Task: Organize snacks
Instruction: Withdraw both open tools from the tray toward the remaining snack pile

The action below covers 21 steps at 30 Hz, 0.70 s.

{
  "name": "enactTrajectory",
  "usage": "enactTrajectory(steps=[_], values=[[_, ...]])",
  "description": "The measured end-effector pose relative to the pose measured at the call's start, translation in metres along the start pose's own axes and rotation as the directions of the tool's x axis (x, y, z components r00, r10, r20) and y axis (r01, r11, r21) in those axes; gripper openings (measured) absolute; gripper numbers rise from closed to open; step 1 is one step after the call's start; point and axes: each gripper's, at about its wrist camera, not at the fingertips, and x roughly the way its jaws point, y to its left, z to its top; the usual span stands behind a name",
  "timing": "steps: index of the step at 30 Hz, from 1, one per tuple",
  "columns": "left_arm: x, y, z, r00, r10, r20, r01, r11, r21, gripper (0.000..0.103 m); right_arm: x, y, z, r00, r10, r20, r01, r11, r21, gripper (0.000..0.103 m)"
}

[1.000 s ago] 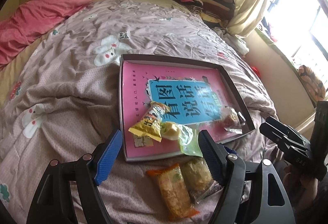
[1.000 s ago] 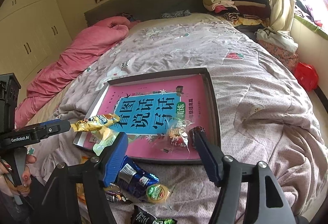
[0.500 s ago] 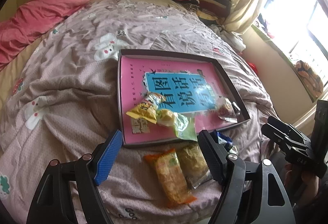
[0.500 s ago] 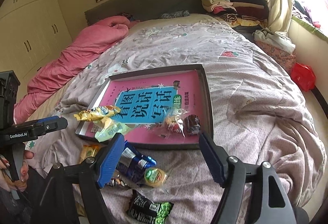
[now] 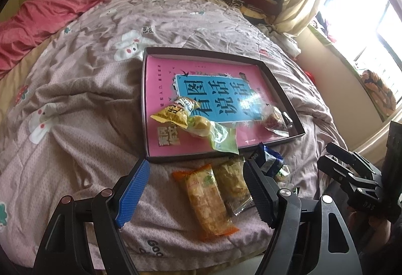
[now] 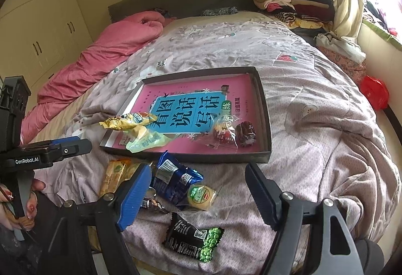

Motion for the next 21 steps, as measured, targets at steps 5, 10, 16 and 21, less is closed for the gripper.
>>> enactTrajectory(steps=[5, 10, 16, 21], values=[[0.004, 0.001, -0.005, 1.0, 0.002, -0.025, -0.002, 1.0, -0.015, 0.078, -0.001, 0.002, -0.003, 1.0, 0.0, -0.009, 0.0, 1.0, -0.003, 0.077], [0.009, 0.003, -0.01, 0.999, 0.005, -0.054, -0.007, 0.999, -0.032, 0.078, -0.001, 0.005, -0.007, 1.0, 0.003, -0.028, -0.004, 1.0, -0.012, 0.078], [0.016, 0.007, -0.018, 0.996, 0.004, -0.089, -0.009, 0.998, -0.058, 0.078, 0.006, 0.006, -0.013, 0.997, 0.007, -0.076, -0.008, 1.0, -0.007, 0.079], [0.022, 0.006, -0.022, 0.993, 0.004, -0.115, -0.011, 0.998, -0.064, 0.078, 0.011, 0.006, -0.019, 0.994, 0.011, -0.112, -0.011, 1.0, 0.002, 0.079]])
